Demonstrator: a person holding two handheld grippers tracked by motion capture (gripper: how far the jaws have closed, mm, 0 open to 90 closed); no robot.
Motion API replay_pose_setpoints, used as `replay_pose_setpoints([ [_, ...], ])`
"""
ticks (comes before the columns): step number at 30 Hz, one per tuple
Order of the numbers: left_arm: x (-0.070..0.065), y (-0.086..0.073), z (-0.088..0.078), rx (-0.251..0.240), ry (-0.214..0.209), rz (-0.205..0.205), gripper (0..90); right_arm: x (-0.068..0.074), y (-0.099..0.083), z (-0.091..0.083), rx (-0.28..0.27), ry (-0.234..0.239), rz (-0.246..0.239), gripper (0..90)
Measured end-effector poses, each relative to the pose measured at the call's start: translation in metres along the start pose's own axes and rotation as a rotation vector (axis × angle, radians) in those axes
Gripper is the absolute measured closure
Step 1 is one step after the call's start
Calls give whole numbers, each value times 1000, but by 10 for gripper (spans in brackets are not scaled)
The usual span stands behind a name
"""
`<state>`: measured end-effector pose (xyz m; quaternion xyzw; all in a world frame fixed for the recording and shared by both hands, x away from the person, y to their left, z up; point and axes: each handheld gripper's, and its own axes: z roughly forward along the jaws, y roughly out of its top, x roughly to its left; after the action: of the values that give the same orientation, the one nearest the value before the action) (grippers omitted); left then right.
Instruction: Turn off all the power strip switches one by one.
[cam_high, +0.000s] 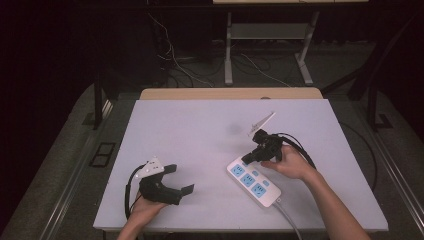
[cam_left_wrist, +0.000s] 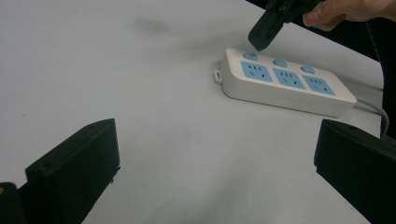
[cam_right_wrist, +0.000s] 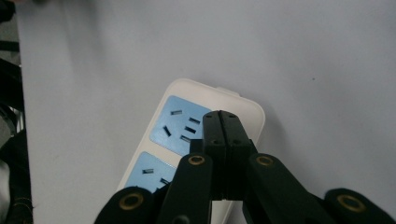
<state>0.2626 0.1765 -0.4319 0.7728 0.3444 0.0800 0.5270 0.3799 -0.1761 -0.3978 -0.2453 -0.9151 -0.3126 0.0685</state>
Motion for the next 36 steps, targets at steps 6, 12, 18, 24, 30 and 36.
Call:
replay_pose_setpoints([
  [6, -1, 0, 0, 0, -2, -3, 0, -1, -3, -15, -46, -17, 11, 898],
  [12, -2, 0, 0, -1, -3, -1, 0, -2, -9, -31, -97, -73, 33, 787],
  [18, -2, 0, 0, -1, -6, -1, 0, -2, -17, -43, -144, -129, 68, 585],
  [24, -3, 0, 0, -2, -9, 0, 0, 1, -30, -55, -211, -210, 113, 293],
  [30, -3, 0, 0, -3, -9, -1, 0, 6, -48, -68, -276, -235, 171, 7],
  [36, -4, 1, 0, -5, -9, 0, 0, 16, -73, -74, -337, -223, 216, 4],
])
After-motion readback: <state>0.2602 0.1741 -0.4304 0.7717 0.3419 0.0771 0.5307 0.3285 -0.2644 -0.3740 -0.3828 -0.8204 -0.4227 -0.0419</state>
